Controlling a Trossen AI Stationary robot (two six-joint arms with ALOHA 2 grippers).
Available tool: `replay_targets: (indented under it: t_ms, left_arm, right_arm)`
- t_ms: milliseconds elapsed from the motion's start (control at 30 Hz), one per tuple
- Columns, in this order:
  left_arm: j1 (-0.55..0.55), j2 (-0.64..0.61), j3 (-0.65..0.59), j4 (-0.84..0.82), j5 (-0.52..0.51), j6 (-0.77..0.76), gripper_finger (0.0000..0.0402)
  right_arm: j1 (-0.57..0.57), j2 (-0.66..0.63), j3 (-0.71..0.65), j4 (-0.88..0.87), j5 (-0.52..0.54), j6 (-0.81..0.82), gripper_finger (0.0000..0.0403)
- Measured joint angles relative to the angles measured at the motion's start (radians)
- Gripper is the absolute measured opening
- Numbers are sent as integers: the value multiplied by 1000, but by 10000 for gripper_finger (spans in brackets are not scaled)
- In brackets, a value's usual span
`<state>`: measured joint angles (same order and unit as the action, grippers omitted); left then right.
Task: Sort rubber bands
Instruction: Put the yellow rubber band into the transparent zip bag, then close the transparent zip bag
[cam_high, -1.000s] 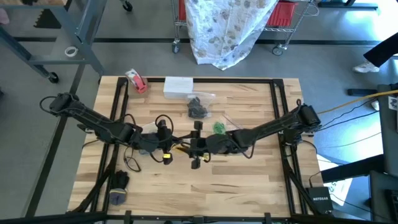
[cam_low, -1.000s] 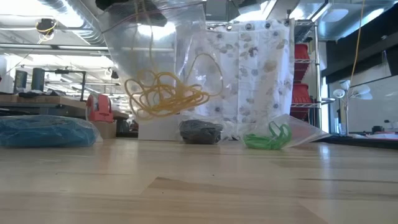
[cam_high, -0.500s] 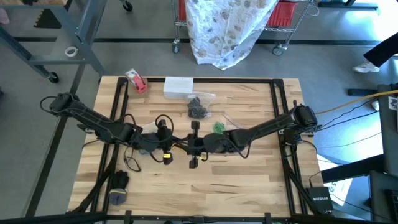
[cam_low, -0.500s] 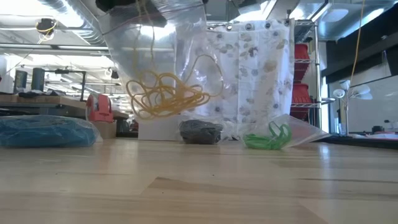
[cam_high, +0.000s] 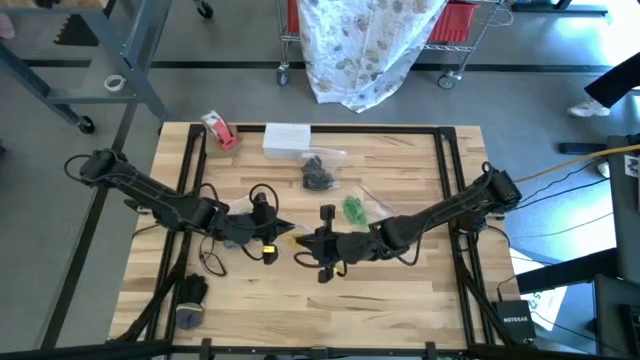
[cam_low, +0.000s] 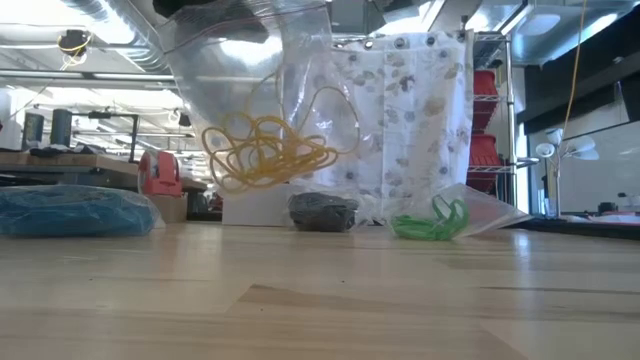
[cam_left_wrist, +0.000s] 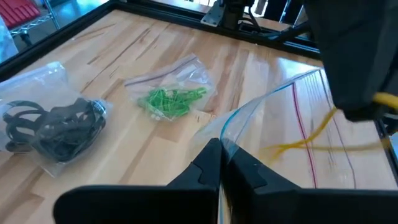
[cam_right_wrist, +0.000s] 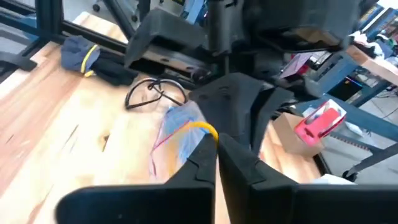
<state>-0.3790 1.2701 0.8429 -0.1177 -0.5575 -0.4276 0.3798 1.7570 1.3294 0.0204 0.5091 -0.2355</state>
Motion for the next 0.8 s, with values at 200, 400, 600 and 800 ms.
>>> replay_targets:
  t_ms: [200,400,600,800]
  left_arm:
    - [0,0,0,-1,0,-12,1]
    - [0,0,0,-2,0,-14,1]
    - [-1,0,0,0,0,-18,1]
    - [-6,0,0,3,0,-42,1]
  right_arm:
    - [0,-1,0,-18,136,21,71]
    - [57,-65,88,-316,133,77,137]
    - [99,-100,133,-635,121,322,160]
    - [91,-85,12,-477,67,352,161]
